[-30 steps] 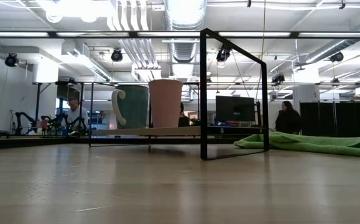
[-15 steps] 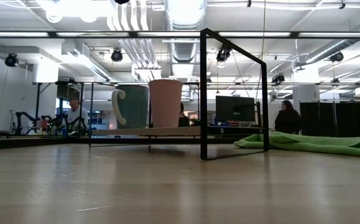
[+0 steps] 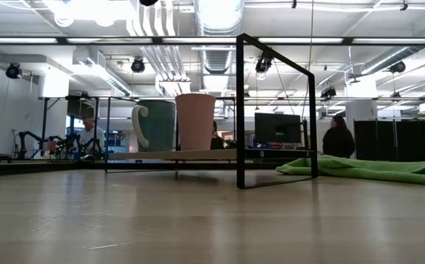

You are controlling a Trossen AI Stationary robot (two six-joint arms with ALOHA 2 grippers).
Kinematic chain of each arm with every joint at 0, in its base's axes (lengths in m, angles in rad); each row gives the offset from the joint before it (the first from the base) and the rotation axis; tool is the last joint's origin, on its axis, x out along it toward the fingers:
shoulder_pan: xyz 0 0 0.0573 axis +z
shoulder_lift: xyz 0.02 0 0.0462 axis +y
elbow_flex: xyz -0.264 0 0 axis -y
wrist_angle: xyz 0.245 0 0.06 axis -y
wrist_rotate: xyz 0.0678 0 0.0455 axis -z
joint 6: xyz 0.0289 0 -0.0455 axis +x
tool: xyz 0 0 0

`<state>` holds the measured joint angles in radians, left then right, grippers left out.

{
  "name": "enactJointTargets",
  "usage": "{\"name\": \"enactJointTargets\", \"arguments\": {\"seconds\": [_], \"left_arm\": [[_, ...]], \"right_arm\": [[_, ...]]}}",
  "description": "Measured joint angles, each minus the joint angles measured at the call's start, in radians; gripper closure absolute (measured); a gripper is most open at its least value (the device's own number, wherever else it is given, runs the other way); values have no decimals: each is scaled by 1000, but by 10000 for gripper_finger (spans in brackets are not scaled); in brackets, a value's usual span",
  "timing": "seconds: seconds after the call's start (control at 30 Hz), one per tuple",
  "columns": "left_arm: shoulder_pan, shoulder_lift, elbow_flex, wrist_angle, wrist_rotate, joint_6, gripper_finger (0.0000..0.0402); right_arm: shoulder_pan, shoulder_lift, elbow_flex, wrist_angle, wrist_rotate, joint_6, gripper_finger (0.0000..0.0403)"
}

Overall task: Stack small to large cups/mugs on shelf
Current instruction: Put the light pink mug on the shelf

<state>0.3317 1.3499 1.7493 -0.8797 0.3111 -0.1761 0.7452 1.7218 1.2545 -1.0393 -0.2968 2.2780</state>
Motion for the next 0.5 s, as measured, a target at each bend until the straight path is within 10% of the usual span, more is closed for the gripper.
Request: {"name": "enactJointTargets", "arguments": {"seconds": [0.5], "left_arm": [[0, 0, 0, 7, 0, 35, 269]], "right_arm": [[-55, 0, -36, -3, -103, 7, 326]]}}
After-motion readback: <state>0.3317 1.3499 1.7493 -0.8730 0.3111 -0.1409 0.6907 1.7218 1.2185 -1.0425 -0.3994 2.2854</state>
